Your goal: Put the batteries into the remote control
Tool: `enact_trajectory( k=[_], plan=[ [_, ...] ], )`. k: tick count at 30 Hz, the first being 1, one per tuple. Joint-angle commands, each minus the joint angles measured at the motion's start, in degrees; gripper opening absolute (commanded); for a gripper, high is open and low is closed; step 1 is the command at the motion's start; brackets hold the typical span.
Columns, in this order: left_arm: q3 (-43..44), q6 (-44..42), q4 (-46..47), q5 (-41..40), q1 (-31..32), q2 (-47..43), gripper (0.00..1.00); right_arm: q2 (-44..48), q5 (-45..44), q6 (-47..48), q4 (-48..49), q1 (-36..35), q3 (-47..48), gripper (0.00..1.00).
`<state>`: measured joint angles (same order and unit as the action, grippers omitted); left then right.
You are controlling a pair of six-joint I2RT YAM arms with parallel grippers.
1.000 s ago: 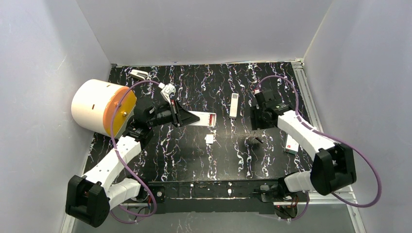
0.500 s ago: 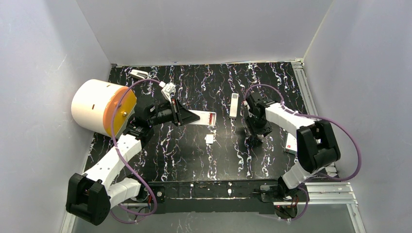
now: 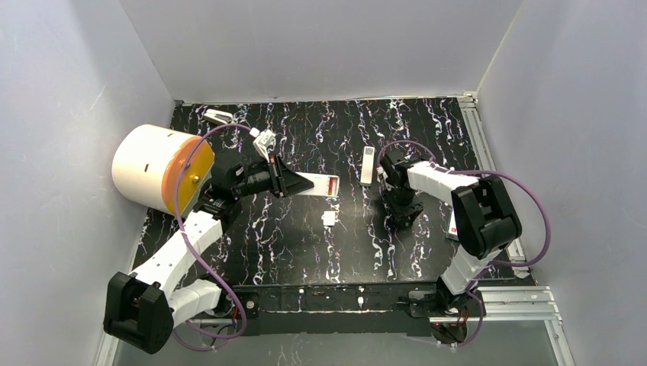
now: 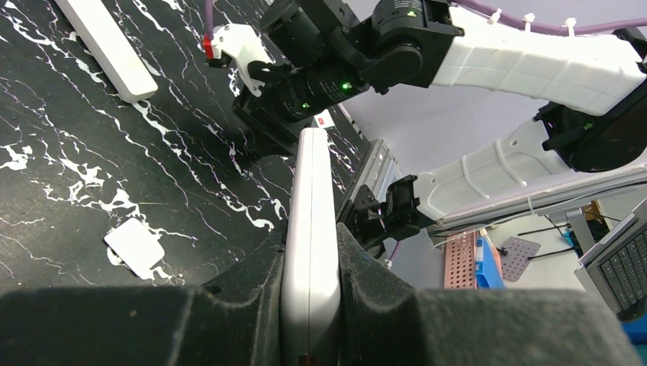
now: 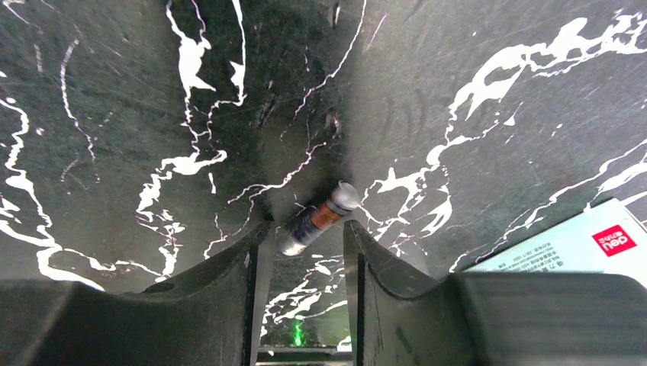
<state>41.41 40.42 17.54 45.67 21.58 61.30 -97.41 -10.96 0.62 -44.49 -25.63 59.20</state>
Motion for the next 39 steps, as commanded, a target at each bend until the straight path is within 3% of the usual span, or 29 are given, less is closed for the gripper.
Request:
enact_trajectory(
  k=[1,3,6,8,13,17,21,34,39],
  plan=[
    [1.97,-0.70,1.07,0.64,-0.14,-1.43,0.00,-2.49,0.08,0.92,1.74,-0.20,1.11,0.47],
    [1.88,-0.80,1.09,0.73,-0.18,-1.69,0.00,-3.49,1.39,0.58,2.67,-0.15,0.58,0.45],
    [1.79,-0.79,1.09,0.77,-0.18,-1.95,0.00,-4.99,3.51,-1.14,1.64,-0.19,1.37,0.31],
    [1.66,-0.68,1.09,0.58,-0.22,-1.93,0.00,-5.36,3.81,-2.86,0.68,-0.29,2.14,0.28],
    [1.57,-0.44,1.09,0.18,-0.18,-1.80,0.00,-4.64,3.23,-5.20,1.33,-0.23,1.71,0.28],
    [1.83,-0.29,1.09,0.12,-0.18,-1.37,0.00,-4.79,3.20,-6.74,2.73,-0.24,1.22,0.42],
    [1.84,-0.17,1.09,-0.08,-0.20,-1.36,0.00,-4.40,4.42,-7.66,5.54,-0.26,0.34,0.43],
    [1.35,0.72,1.09,-1.07,-0.18,-0.99,0.00,-4.02,5.27,-10.71,11.62,-0.26,-3.16,0.26],
    [0.47,6.05,1.09,-2.24,-0.09,2.20,0.00,0.84,5.95,-13.62,13.78,-0.37,-3.41,0.19]
  ],
)
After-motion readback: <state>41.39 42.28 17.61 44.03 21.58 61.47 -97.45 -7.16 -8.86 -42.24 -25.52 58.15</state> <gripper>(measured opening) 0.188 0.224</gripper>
